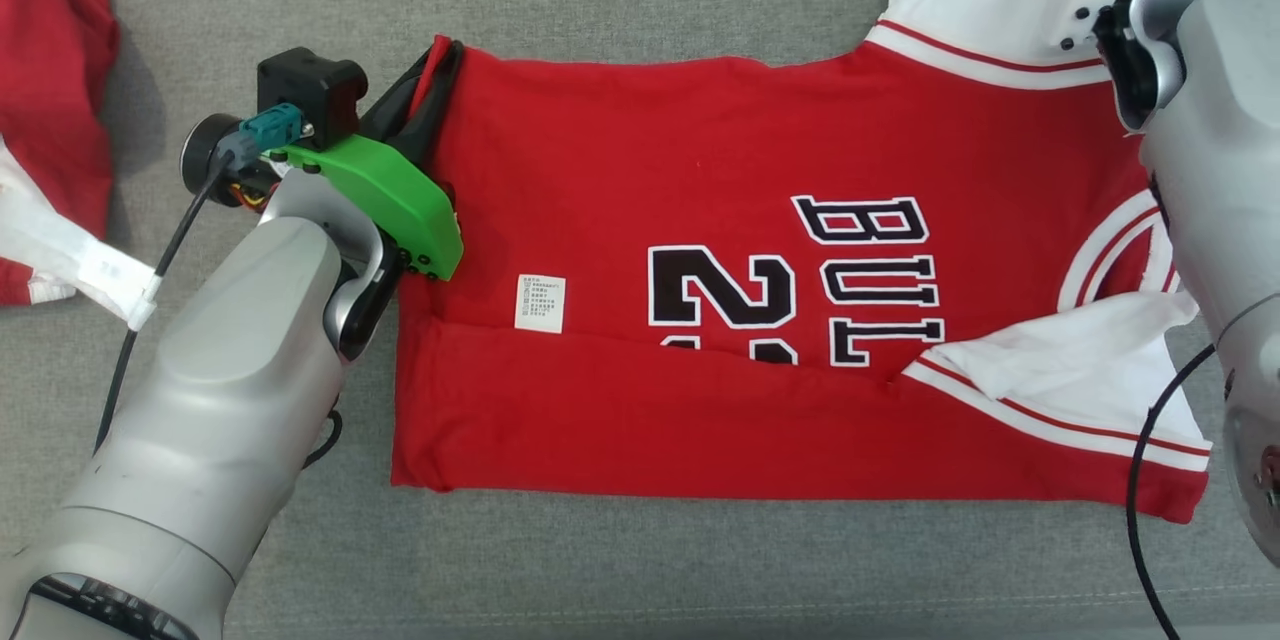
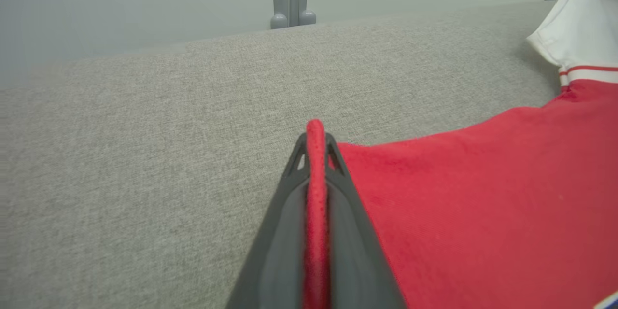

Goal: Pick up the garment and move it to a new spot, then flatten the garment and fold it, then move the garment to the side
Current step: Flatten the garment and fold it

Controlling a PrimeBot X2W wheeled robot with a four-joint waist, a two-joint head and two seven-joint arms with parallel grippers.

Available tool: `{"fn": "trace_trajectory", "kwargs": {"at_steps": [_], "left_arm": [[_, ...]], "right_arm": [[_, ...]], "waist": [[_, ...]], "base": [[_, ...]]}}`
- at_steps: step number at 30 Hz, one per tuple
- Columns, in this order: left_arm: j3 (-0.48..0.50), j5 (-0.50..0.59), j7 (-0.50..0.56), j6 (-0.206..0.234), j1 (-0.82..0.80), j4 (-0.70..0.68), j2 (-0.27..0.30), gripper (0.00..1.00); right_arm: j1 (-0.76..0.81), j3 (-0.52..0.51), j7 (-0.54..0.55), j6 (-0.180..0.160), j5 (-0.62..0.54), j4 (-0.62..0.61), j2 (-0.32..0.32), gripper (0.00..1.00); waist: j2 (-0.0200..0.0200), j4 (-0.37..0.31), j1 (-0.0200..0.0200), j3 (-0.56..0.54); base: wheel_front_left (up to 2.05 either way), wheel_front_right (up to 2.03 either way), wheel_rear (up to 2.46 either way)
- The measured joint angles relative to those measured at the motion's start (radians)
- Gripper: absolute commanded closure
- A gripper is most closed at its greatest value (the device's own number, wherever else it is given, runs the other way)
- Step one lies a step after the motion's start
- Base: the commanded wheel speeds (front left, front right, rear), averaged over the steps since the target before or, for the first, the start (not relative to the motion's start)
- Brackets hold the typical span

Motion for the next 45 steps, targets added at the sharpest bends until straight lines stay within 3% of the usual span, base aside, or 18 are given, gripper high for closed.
{"fn": "trace_trajectory", "kwargs": {"at_steps": [7, 18, 29, 37, 45], "left_arm": [[0.047, 0.014, -0.001, 0.003, 0.050, -0.005, 0.003, 1.00], [0.115, 0.039, -0.001, 0.014, 0.150, -0.029, 0.014, 1.00], [0.197, 0.075, -0.001, 0.022, 0.205, -0.045, 0.032, 1.00], [0.270, 0.118, -0.001, 0.022, 0.277, -0.108, 0.032, 1.00], [0.348, 0.175, -0.001, 0.021, 0.397, -0.206, 0.016, 1.00]], "right_arm": [[0.104, 0.076, -0.102, 0.000, 0.101, -0.100, 0.014, 1.00], [0.420, 0.184, -0.144, 0.000, 0.289, -0.430, -0.030, 1.00], [0.751, 0.104, -0.126, 0.000, 0.326, -0.812, -0.053, 1.00], [0.940, 0.001, -0.054, 0.000, 0.308, -1.038, 0.005, 1.00], [1.076, -0.072, 0.002, 0.000, 0.277, -1.169, 0.067, 1.00]], "waist": [[0.0000, -0.028, 0.0000, -0.053], [0.0000, -0.085, 0.0000, -0.124], [0.0000, -0.132, -0.0001, -0.163], [0.0000, -0.130, 0.0000, -0.182], [0.0000, -0.124, -0.0001, -0.198]], "base": [[0.00, 0.00, 0.00], [0.00, 0.00, 0.00], [0.00, 0.00, 0.00], [0.00, 0.00, 0.00], [0.00, 0.00, 0.00]]}}
